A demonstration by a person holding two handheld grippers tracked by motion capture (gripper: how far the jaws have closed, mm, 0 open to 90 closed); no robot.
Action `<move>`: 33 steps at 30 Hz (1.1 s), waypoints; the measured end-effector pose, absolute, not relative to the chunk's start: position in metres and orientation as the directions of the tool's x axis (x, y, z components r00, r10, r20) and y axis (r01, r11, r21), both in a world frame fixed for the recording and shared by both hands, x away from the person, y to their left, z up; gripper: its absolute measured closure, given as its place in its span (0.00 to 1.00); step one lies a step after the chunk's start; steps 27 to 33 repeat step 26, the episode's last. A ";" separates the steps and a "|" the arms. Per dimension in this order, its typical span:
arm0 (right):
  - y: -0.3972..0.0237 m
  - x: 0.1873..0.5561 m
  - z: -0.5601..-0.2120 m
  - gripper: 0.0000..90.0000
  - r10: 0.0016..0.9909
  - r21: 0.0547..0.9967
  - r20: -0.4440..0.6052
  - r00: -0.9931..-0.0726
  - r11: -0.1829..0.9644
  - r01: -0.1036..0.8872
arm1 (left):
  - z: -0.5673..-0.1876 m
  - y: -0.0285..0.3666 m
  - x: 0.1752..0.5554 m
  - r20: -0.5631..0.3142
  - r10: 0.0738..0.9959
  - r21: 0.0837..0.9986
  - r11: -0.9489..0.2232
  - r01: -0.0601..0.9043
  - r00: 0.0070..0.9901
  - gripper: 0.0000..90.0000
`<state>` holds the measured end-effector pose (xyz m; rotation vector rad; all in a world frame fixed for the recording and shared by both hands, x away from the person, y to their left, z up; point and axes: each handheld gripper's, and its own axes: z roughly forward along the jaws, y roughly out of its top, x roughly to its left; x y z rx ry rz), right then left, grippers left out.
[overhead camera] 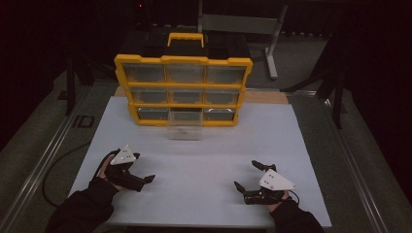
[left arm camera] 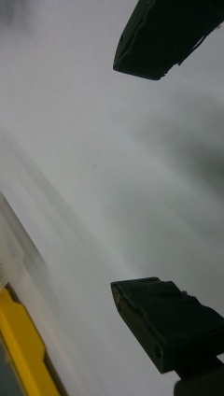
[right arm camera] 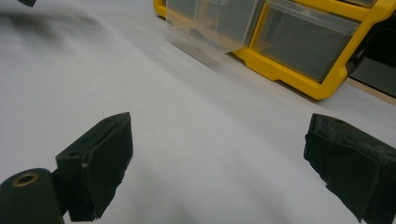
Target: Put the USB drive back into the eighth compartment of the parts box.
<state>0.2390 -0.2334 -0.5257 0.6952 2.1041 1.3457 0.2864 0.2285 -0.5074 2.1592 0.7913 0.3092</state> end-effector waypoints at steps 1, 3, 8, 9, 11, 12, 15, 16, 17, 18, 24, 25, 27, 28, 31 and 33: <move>-0.233 0.239 -0.526 0.09 0.675 0.922 -0.163 -0.720 0.364 0.133 | -0.508 0.229 0.285 -0.043 0.633 0.760 -0.482 0.436 0.773 0.00; -0.233 0.240 -0.527 0.09 0.675 0.919 -0.165 -0.719 0.369 0.136 | -0.510 0.231 0.281 -0.044 0.634 0.759 -0.482 0.438 0.772 0.00; -0.233 0.239 -0.526 0.09 0.675 0.922 -0.164 -0.719 0.365 0.132 | -0.514 0.234 0.276 -0.045 0.635 0.759 -0.480 0.439 0.771 0.00; -0.233 0.240 -0.527 0.09 0.673 0.919 -0.167 -0.720 0.370 0.133 | -0.517 0.236 0.272 -0.040 0.635 0.758 -0.484 0.438 0.771 0.00; -0.233 0.239 -0.526 0.09 0.674 0.920 -0.166 -0.720 0.368 0.133 | -0.519 0.238 0.269 -0.045 0.637 0.756 -0.482 0.443 0.769 0.00; -0.233 0.239 -0.526 0.09 0.675 0.921 -0.164 -0.719 0.366 0.133 | -0.520 0.239 0.268 -0.047 0.638 0.757 -0.479 0.444 0.768 0.00; -0.233 0.240 -0.527 0.09 0.674 0.919 -0.168 -0.719 0.371 0.133 | -0.523 0.243 0.265 -0.054 0.643 0.760 -0.470 0.449 0.764 0.00; -0.233 0.240 -0.527 0.09 0.674 0.919 -0.166 -0.720 0.370 0.135 | -0.524 0.244 0.265 -0.051 0.644 0.760 -0.471 0.448 0.763 0.00; -0.233 0.239 -0.526 0.09 0.674 0.921 -0.165 -0.720 0.367 0.132 | -0.525 0.245 0.264 -0.060 0.645 0.765 -0.461 0.451 0.762 0.00; -0.233 0.239 -0.526 0.09 0.673 0.920 -0.167 -0.720 0.368 0.131 | -0.526 0.246 0.264 -0.062 0.644 0.768 -0.457 0.448 0.763 0.00; -0.233 0.240 -0.527 0.09 0.672 0.919 -0.167 -0.722 0.372 0.133 | -0.527 0.247 0.263 -0.060 0.639 0.768 -0.461 0.444 0.767 0.00; -0.233 0.240 -0.527 0.09 0.672 0.919 -0.167 -0.722 0.372 0.133 | -0.527 0.247 0.263 -0.060 0.639 0.768 -0.461 0.444 0.767 0.00; -0.233 0.240 -0.527 0.09 0.672 0.918 -0.163 -0.722 0.372 0.139 | -0.527 0.247 0.263 -0.061 0.638 0.771 -0.458 0.442 0.768 0.00; -0.233 0.240 -0.527 0.09 0.672 0.918 -0.163 -0.722 0.372 0.139 | -0.527 0.247 0.263 -0.061 0.638 0.771 -0.458 0.442 0.768 0.00; -0.233 0.240 -0.527 0.09 0.672 0.918 -0.163 -0.722 0.372 0.139 | -0.527 0.247 0.263 -0.061 0.638 0.771 -0.458 0.442 0.768 0.00; -0.233 0.240 -0.527 0.09 0.672 0.918 -0.163 -0.722 0.372 0.139 | -0.527 0.247 0.263 -0.061 0.638 0.771 -0.458 0.442 0.768 0.00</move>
